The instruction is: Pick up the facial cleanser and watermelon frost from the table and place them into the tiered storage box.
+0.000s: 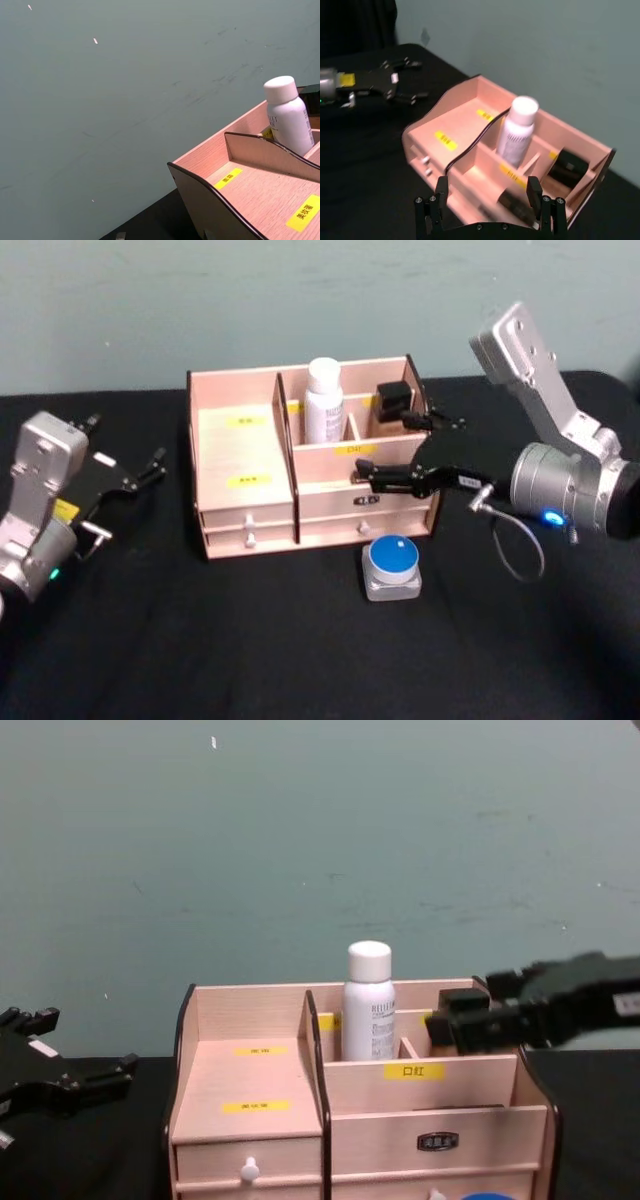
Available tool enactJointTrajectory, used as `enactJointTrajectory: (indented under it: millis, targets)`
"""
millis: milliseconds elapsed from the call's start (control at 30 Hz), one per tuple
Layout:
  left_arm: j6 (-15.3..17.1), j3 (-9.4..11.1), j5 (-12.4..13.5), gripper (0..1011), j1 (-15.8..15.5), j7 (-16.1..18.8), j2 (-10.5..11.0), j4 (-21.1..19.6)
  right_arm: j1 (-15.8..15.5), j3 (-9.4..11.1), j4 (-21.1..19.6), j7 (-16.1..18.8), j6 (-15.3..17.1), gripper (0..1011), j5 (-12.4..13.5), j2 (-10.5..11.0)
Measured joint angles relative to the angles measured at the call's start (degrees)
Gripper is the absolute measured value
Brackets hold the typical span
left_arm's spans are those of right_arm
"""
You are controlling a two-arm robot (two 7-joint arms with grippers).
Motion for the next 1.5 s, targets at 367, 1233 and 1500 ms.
enactJointTrajectory:
  millis: [367,1233,1500]
  targets:
    - [0.00,0.00,0.00,1010,0.00,0.00,0.00,0.00,-9.25,1.76,-5.68,-3.39,2.89,1000,1.62,3.50]
    - [0.00,0.00,0.00,1010,0.00,0.00,0.00,0.00,-10.59,-0.75,-1.11,-4.22,6.03,1000,-4.32,0.65]
    - [0.00,0.00,0.00,1010,0.00,0.00,0.00,0.00,-10.23,-0.48,-0.09,-3.27,5.77,1000,-5.23,-0.72]
